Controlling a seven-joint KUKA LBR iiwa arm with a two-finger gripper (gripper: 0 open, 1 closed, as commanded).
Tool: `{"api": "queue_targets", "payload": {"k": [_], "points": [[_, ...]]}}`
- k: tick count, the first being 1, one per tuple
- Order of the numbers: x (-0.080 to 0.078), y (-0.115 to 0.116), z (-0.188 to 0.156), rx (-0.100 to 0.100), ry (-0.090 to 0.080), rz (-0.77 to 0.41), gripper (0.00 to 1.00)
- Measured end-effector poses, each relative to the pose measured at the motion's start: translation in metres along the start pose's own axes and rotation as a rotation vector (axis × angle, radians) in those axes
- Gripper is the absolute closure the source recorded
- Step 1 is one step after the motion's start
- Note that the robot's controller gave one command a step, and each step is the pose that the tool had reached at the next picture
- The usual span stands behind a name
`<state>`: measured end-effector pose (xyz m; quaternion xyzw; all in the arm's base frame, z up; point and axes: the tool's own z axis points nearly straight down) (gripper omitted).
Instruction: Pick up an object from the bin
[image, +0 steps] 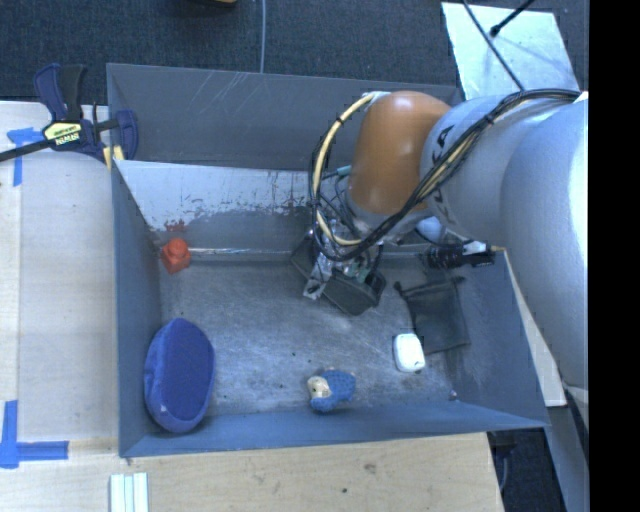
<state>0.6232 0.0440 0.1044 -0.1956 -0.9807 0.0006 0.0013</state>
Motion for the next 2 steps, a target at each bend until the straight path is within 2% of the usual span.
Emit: {"api": "queue_targets", "payload": {"k": [1,2], "points": [[0.001,-0.001,-0.019,-0.001,0.0,0.0,1.0],[0.002,-0.003,-0.06,0.0,0.001,-0.001,1.0]]}}
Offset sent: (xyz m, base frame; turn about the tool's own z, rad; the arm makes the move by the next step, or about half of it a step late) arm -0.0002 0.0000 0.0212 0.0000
